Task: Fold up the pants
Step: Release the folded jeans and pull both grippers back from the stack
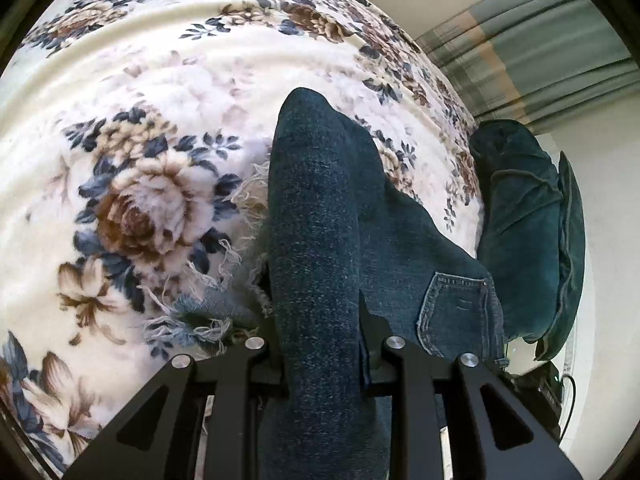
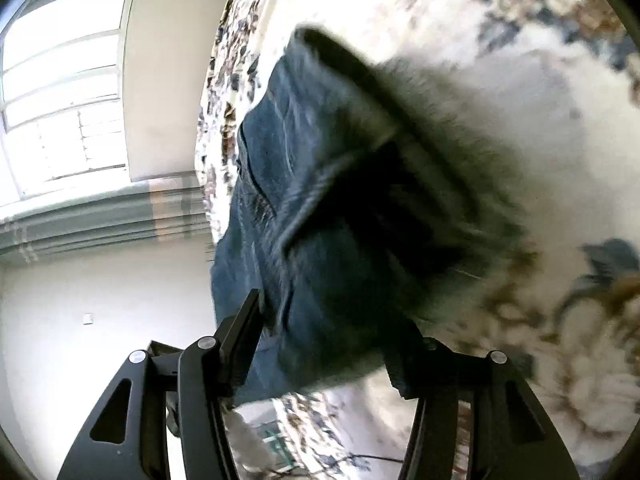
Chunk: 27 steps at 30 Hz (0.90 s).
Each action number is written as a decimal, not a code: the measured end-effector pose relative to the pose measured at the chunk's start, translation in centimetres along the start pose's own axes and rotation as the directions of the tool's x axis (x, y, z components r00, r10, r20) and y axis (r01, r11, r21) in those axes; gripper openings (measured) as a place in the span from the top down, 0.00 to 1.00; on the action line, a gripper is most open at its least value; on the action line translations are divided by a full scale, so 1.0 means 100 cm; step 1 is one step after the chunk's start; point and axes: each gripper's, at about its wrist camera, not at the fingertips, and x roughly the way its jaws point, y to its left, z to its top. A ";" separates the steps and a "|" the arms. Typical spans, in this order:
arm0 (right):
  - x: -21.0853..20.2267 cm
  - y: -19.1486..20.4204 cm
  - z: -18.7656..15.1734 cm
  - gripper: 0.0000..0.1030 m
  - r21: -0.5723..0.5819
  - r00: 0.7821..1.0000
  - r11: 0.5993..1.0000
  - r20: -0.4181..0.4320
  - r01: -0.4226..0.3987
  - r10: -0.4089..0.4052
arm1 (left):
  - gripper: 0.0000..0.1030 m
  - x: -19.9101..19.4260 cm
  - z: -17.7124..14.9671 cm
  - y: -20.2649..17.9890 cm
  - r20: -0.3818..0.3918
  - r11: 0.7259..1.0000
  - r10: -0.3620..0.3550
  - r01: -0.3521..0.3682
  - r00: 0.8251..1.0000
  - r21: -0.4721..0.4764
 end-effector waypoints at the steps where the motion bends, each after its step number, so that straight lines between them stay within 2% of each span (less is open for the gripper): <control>1: -0.007 -0.002 -0.004 0.44 -0.008 0.999 0.999 0.016 0.035 -0.035 | 0.76 0.000 0.002 0.000 -0.003 1.000 0.018 -0.018 1.000 0.006; 2: -0.011 0.003 -0.022 0.44 -0.014 0.998 0.998 0.021 0.061 -0.061 | 0.75 -0.002 0.001 -0.002 -0.002 0.999 0.042 -0.042 0.999 0.017; 4: -0.012 0.014 -0.035 0.41 -0.054 0.988 0.987 0.041 0.149 -0.146 | 0.72 -0.006 -0.003 -0.010 0.002 0.995 0.092 -0.093 0.996 0.036; 5: -0.035 0.001 -0.048 0.41 -0.090 0.980 0.977 0.058 0.195 -0.191 | 0.71 -0.011 -0.008 -0.017 0.012 0.989 0.134 -0.134 0.991 0.055; 8: -0.069 0.036 -0.056 0.41 -0.207 0.935 0.914 0.136 0.350 -0.328 | 0.67 -0.024 -0.020 -0.034 0.056 0.961 0.243 -0.248 0.968 0.120; 9: -0.074 0.048 -0.062 0.41 -0.244 0.908 0.876 0.172 0.416 -0.383 | 0.62 -0.029 -0.025 -0.039 0.073 0.946 0.285 -0.293 0.956 0.140; 10: -0.078 0.060 -0.076 0.40 -0.266 0.893 0.854 0.194 0.447 -0.407 | 0.59 -0.033 -0.029 -0.044 0.083 0.931 0.321 -0.330 0.943 0.155; 11: -0.081 0.074 -0.087 0.34 -0.300 0.863 0.811 0.227 0.503 -0.451 | 0.51 -0.038 -0.034 -0.049 0.094 0.917 0.351 -0.362 0.932 0.169; 12: -0.101 0.086 -0.095 0.33 -0.316 0.846 0.787 0.247 0.530 -0.472 | 0.41 -0.044 -0.040 -0.054 0.104 0.900 0.384 -0.397 0.918 0.182; 13: -0.102 0.104 -0.101 0.32 -0.343 0.825 0.751 0.281 0.564 -0.491 | 0.36 -0.047 -0.042 -0.056 0.110 0.889 0.403 -0.417 0.909 0.190; 14: -0.115 0.106 -0.118 0.25 -0.366 0.804 0.717 0.309 0.593 -0.508 | 0.28 -0.054 -0.048 -0.061 0.122 0.875 0.424 -0.440 0.897 0.200; 15: -0.118 0.115 -0.128 0.21 -0.391 0.765 0.658 0.358 0.643 -0.535 | 0.22 -0.062 -0.053 -0.065 0.137 0.861 0.442 -0.462 0.886 0.210; 16: -0.123 0.123 -0.138 0.13 -0.405 0.744 0.624 0.389 0.668 -0.544 | 0.21 -0.071 -0.060 -0.071 0.155 0.850 0.454 -0.478 0.878 0.220; 17: -0.138 0.139 -0.151 0.05 -0.413 0.732 0.604 0.409 0.681 -0.545 | 0.16 -0.080 -0.066 -0.077 0.172 0.841 0.461 -0.490 0.871 0.227; 18: -0.147 0.149 -0.162 0.03 -0.422 0.714 0.576 0.438 0.700 -0.546 | 0.13 -0.093 -0.075 -0.085 0.195 0.830 0.469 -0.505 0.862 0.236; 21: -0.181 0.171 -0.190 0.00 -0.431 0.686 0.534 0.495 0.727 -0.534 | 0.11 -0.126 -0.095 -0.104 0.252 0.810 0.474 -0.530 0.844 0.250; 24: -0.220 0.196 -0.220 0.00 -0.446 0.671 0.504 0.545 0.740 -0.503 | 0.10 -0.160 -0.117 -0.124 0.289 0.800 0.471 -0.541 0.834 0.258; 27: -0.265 0.216 -0.248 0.00 -0.465 0.676 0.495 0.572 0.734 -0.464 | 0.10 -0.192 -0.143 -0.144 0.319 0.792 0.465 -0.549 0.826 0.267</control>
